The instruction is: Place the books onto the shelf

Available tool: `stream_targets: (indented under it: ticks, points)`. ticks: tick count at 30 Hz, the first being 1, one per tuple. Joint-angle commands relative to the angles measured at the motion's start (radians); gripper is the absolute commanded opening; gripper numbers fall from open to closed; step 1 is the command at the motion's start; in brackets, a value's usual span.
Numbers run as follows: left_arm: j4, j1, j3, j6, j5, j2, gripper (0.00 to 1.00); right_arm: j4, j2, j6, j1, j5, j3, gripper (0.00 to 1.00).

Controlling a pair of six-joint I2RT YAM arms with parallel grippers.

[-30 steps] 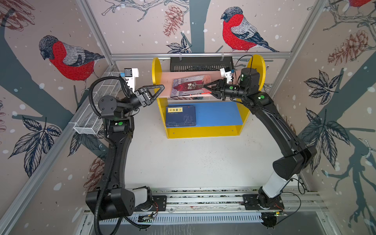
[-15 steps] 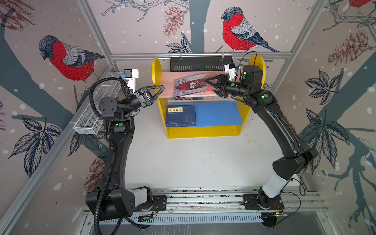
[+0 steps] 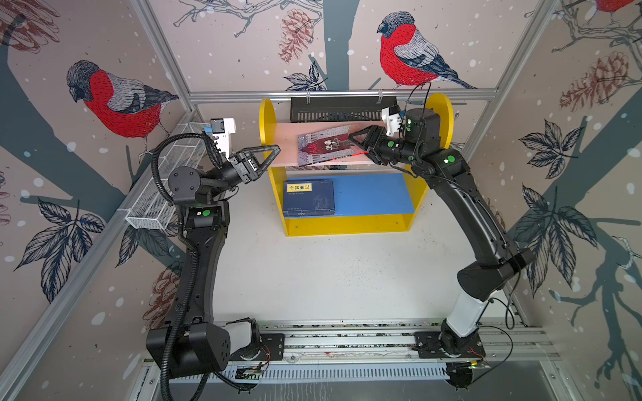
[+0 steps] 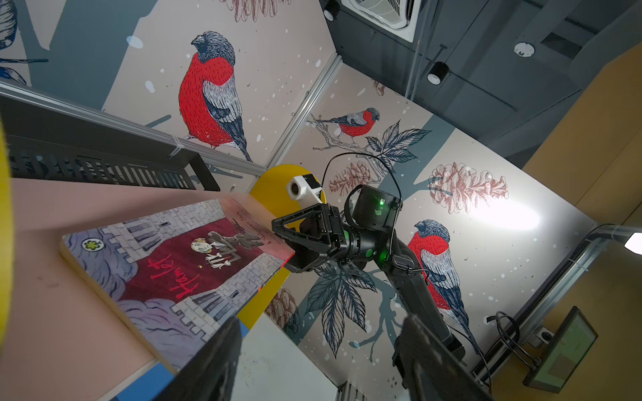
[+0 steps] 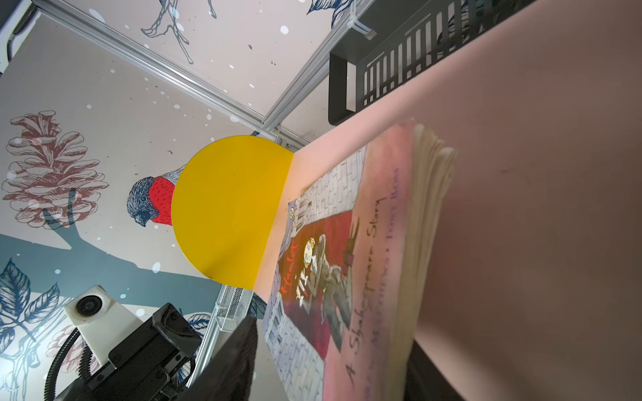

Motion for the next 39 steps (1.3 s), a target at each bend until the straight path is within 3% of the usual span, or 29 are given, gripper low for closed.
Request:
stream_targets:
  ticks: [1, 11, 18, 25, 34, 39]
  points:
    - [0.022, -0.001, 0.004, 0.018, 0.004, -0.005, 0.73, -0.065, 0.024, -0.062, 0.014, 0.081, 0.057, 0.60]
    - [0.006, -0.002, 0.006, 0.035, 0.005, -0.007, 0.74, -0.115, 0.023, -0.131, 0.039, 0.218, 0.080, 0.63]
    - [-0.075, -0.001, 0.017, 0.110, 0.007, -0.011, 0.75, -0.152, 0.039, -0.173, 0.068, 0.308, 0.118, 0.65]
    - [-0.324, 0.000, 0.092, 0.333, 0.001, -0.016, 0.75, -0.178, 0.042, -0.196, 0.075, 0.344, 0.126, 0.66]
    - [-0.439, 0.000, 0.109, 0.453, -0.009, -0.019, 0.76, -0.201, 0.047, -0.220, 0.094, 0.376, 0.145, 0.66]
    - [-0.644, 0.000, 0.162, 0.660, -0.044, -0.017, 0.76, -0.216, 0.062, -0.220, 0.105, 0.370, 0.165, 0.67]
